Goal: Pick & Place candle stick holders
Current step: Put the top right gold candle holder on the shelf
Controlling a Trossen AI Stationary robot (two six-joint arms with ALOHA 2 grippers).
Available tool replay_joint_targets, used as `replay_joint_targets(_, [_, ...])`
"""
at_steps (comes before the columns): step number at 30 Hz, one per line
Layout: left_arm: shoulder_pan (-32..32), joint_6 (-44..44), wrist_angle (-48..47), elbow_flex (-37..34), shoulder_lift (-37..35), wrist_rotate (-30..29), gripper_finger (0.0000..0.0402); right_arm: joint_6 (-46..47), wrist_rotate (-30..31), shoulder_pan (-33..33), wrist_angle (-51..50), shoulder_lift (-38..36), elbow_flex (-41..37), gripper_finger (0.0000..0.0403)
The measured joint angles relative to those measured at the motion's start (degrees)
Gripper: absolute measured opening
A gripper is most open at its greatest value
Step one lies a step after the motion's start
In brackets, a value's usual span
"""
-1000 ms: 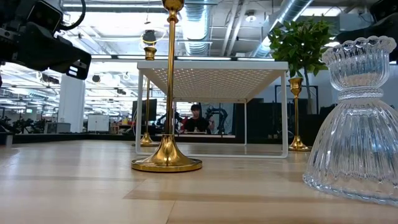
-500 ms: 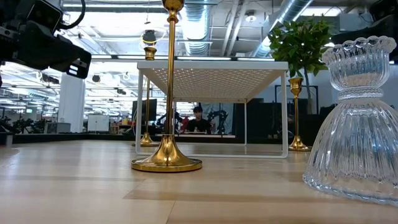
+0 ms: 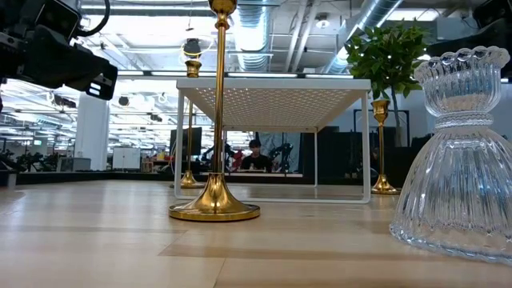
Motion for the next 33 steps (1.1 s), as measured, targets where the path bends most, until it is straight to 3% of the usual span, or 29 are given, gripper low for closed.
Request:
replay_joint_targets(15, [0.00, 0.04, 1.13, 0.00, 0.00, -8.75, 0.0011, -7.93, 0.04, 0.00, 0.16, 0.00, 0.07, 0.0000])
replay_joint_targets(24, [0.00, 0.04, 1.75, 0.00, 0.02, -12.31, 0.0011, 5.90, 0.04, 0.00, 0.19, 0.00, 0.09, 0.0000])
replay_joint_targets(33, [0.01, 1.17, 4.34, 0.00, 0.02, -12.76, 0.0011, 6.47, 0.00, 0.00, -0.09, 0.00, 0.15, 0.0000])
